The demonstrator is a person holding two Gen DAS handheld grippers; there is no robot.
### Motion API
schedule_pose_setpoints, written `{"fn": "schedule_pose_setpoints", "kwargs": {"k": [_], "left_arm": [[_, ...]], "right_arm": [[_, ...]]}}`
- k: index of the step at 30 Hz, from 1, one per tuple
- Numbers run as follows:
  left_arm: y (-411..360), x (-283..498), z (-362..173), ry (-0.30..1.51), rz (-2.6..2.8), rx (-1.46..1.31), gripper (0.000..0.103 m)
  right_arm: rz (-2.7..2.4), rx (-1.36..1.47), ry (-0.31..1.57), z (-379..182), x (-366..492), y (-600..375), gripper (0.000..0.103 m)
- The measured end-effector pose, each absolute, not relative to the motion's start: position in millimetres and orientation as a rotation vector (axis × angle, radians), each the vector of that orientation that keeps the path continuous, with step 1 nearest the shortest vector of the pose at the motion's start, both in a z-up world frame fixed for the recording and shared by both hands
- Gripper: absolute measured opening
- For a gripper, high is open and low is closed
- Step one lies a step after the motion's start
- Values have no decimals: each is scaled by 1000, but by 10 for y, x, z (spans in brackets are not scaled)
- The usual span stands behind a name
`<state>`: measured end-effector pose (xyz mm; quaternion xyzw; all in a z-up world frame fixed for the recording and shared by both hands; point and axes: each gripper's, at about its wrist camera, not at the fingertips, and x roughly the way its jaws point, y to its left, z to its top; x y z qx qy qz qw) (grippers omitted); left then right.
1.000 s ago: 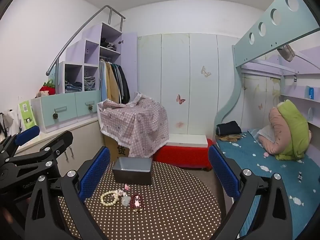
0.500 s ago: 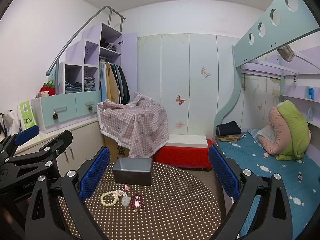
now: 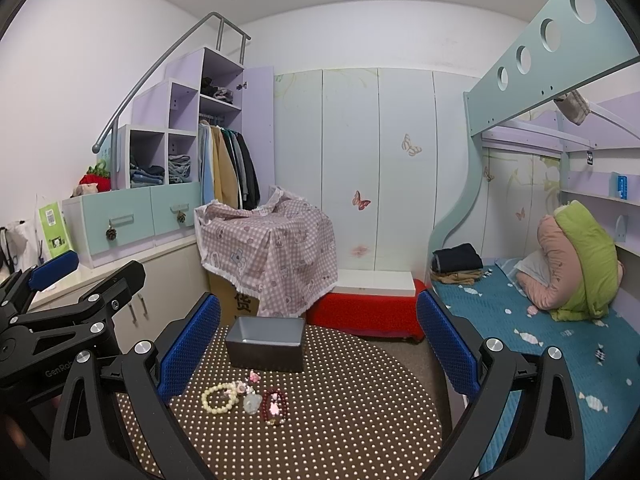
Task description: Organize jewelry
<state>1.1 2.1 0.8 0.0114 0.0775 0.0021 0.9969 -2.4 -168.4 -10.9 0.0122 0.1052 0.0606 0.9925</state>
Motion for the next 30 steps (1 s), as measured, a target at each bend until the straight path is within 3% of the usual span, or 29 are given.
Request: {"fn": "schedule_pose_setpoints", "kwargs": {"k": [30], "left_arm": [[12,-12,34,154,5,24,96]], "right_arm": [[121,25,207,-69,-60,-1705,95]]}}
